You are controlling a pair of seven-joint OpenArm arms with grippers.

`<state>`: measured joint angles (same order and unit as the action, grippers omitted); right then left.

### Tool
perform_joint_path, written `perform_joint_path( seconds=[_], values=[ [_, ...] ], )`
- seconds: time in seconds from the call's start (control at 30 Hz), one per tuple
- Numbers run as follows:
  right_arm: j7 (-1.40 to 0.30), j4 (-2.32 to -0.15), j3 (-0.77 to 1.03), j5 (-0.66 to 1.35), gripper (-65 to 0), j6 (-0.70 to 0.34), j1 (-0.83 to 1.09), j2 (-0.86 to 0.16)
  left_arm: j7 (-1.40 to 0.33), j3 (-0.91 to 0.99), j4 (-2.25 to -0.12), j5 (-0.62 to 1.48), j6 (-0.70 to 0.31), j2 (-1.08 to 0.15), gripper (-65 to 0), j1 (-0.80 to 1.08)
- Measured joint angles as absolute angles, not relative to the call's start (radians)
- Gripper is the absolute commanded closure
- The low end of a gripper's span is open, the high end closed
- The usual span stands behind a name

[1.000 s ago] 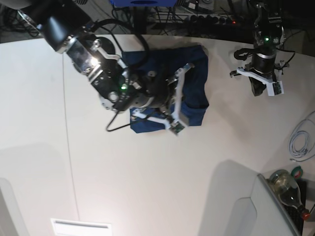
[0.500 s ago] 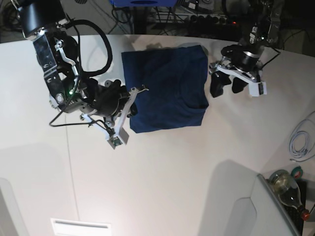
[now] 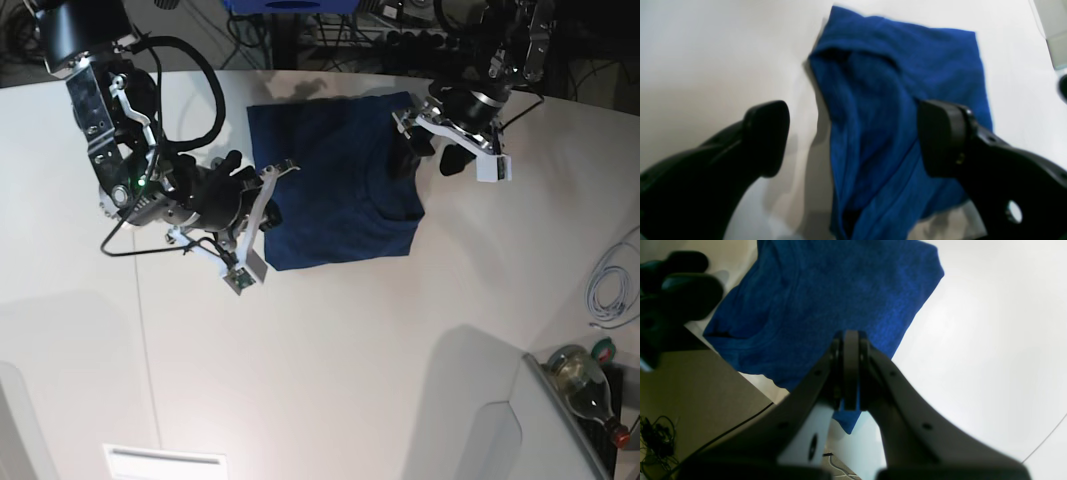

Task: Layout the t-shirt on the table in an organized manner, then fold the t-shirt properly
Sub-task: 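Withdraw the right gripper and press the shirt edge with the left gripper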

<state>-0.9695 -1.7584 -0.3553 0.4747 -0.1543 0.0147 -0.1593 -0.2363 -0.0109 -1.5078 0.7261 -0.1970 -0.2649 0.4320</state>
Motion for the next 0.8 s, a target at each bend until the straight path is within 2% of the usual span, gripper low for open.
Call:
perform_joint_path(
  seconds=[0.2, 0.37, 0.63, 0.7, 0.8],
  values=[
    [-0.969, -1.758, -0.355, 0.473, -0.2, -0.154, 0.014, -0.157, -0.226, -0.029, -1.414, 0.724, -0.191, -0.252, -57.1, 0.361],
    [-0.968, -1.758, -0.351, 0.472, -0.3, -0.154, 0.017, -0.159, -0.207, -0.139, -1.333, 0.720, -0.210, -0.247, -57.1, 0.292],
    [-0.970, -1.758, -0.197, 0.471, -0.3, -0.158, 0.071, -0.156, -0.168, -0.197, -1.268, 0.735, -0.219, -0.245, -56.8, 0.238],
    [-0.970, -1.758, -0.165, 0.472, -0.3, -0.158, 0.079, -0.155, -0.168, -0.197, -1.267, 0.735, -0.221, -0.244, -51.0, 0.237],
    [-0.969, -1.758, -0.124, 0.474, -0.3, -0.158, 0.085, -0.155, -0.191, -0.196, -1.264, 0.733, -0.211, -0.244, -30.9, 0.233]
  ],
)
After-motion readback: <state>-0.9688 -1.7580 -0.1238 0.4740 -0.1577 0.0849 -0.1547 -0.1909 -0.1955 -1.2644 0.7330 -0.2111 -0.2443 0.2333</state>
